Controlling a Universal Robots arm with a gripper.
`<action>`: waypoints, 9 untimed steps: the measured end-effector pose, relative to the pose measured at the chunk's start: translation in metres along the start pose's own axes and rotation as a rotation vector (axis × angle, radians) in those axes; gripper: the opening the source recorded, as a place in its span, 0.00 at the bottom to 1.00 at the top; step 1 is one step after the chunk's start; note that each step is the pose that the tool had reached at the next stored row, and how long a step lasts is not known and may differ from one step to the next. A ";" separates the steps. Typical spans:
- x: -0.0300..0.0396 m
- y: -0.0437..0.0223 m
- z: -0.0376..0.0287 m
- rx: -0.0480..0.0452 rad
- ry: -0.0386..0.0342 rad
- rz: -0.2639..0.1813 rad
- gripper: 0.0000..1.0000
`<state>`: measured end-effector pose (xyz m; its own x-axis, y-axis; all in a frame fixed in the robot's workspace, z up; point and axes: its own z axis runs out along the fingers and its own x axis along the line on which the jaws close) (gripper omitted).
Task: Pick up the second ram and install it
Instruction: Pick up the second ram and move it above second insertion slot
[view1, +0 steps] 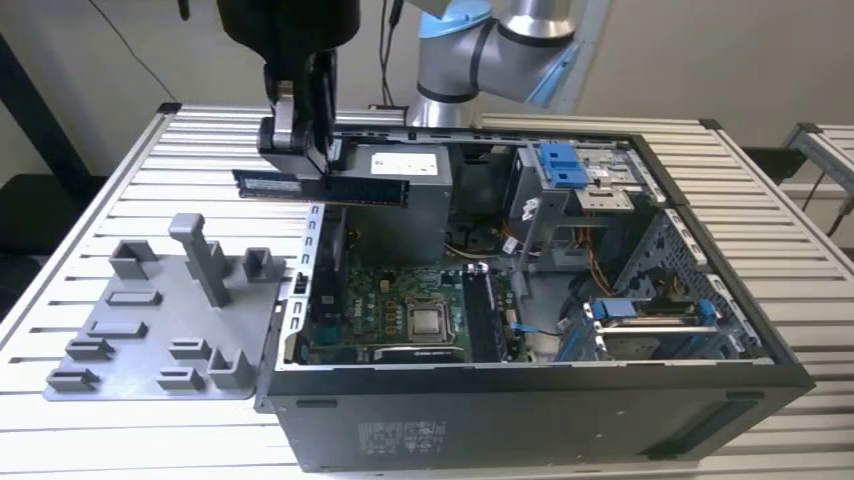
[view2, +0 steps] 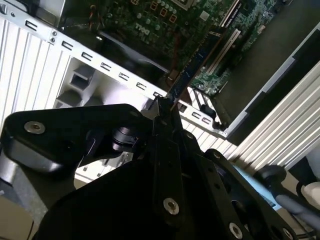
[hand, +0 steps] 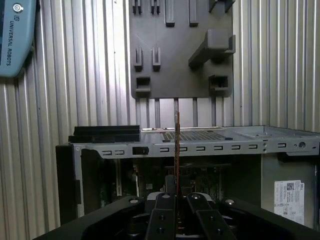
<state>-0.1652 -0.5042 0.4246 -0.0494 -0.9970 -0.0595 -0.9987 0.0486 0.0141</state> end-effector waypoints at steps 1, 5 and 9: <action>-0.0001 -0.0021 0.0000 0.0000 0.0001 0.000 0.15; -0.0005 -0.0097 -0.0001 0.0000 0.0001 0.000 0.15; -0.0008 -0.0155 -0.0002 0.0000 0.0000 0.000 0.15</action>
<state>-0.1497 -0.5042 0.4246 -0.0495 -0.9970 -0.0594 -0.9987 0.0487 0.0141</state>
